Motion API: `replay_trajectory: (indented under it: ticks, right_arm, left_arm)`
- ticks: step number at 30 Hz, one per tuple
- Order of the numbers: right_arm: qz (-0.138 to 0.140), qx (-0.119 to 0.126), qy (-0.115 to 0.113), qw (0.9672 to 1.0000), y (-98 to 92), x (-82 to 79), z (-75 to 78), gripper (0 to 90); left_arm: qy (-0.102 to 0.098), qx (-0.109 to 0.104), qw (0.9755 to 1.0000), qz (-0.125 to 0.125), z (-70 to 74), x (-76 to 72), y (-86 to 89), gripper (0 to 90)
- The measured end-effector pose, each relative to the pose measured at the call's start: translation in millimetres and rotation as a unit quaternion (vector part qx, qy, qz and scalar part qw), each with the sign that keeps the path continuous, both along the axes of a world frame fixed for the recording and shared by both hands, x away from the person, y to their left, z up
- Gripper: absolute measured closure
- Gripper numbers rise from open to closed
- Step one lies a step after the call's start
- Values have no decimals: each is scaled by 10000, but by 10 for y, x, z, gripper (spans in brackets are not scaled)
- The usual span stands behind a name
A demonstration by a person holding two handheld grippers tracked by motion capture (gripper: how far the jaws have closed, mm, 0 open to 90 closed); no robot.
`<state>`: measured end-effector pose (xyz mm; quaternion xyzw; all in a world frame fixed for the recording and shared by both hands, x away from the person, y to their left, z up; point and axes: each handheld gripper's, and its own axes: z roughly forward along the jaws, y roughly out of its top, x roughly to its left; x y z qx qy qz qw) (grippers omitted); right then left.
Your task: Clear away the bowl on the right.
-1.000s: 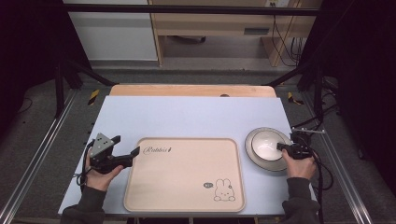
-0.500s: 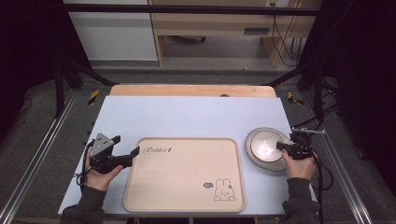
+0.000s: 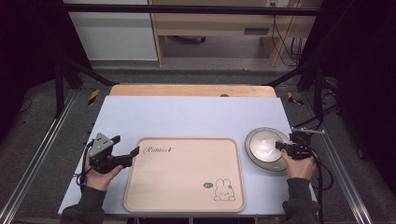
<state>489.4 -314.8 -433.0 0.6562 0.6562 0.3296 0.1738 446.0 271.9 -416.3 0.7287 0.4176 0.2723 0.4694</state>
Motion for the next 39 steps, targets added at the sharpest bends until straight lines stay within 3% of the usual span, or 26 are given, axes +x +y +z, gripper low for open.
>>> replay_trajectory:
  ticks: [7,14,31,39]
  right_arm:
    - [73,196,-120,9997,23,-33,73,829]
    - [205,169,-252,9993,64,-51,123,828]
    - [428,319,-353,9979,193,-90,239,828]
    - [574,266,-376,9973,274,-96,268,828]
  left_arm:
    - [-11,4,10000,1,6,-2,6,140]
    - [-11,3,10000,1,6,-3,5,140]
    - [-22,-2,10000,8,11,-6,7,140]
    - [-19,0,10000,11,10,-5,9,140]
